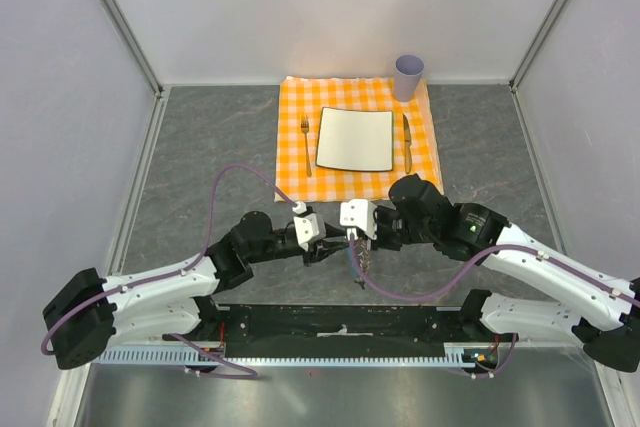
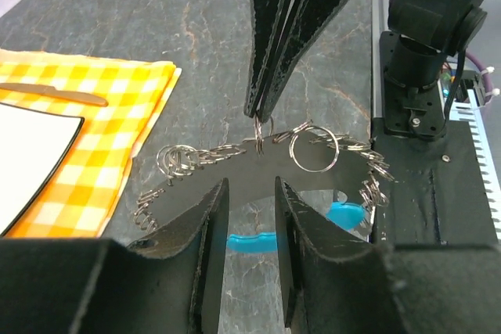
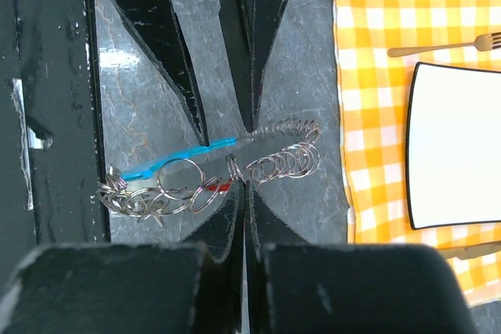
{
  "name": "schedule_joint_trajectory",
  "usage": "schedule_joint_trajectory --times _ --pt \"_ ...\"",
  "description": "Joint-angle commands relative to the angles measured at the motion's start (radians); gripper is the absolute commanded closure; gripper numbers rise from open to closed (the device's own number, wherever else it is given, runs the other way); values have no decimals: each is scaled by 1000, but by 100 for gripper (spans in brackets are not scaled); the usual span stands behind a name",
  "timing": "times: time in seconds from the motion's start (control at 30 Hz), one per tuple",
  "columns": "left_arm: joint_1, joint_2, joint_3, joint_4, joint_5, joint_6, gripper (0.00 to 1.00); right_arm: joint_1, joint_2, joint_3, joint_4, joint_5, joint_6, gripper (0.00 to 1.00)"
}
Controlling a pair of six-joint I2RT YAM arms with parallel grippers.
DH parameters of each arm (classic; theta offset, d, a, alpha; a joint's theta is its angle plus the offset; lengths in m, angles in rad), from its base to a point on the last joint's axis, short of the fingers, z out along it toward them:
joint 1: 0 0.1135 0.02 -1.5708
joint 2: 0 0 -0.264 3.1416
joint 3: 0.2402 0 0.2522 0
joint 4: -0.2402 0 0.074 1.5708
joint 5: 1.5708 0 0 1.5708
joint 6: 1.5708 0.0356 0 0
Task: Put the keys on the keyring
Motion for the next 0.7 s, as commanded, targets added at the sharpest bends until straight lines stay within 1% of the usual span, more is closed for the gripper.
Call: schedule_joint_trajectory --times 0.0,0.1,0.33,0.47,0.57,0.6,0.67 --pt "12 7 52 100 96 -24 63 1 1 46 16 -10 -21 100" --pt "13 9 66 101 116 -24 62 1 4 41 21 -16 -22 100" --pt "13 68 95 123 147 -39 63 1 5 38 30 -30 -21 100" --pt "13 97 112 114 148 -47 66 1 2 40 33 -31 -19 100" --pt "13 111 127 97 145 -45 71 1 4 37 35 -37 -16 100" --pt "13 111 128 97 148 -47 79 1 4 35 36 -37 -16 100" --pt "13 108 128 98 150 -48 91 1 4 31 38 -39 -15 100"
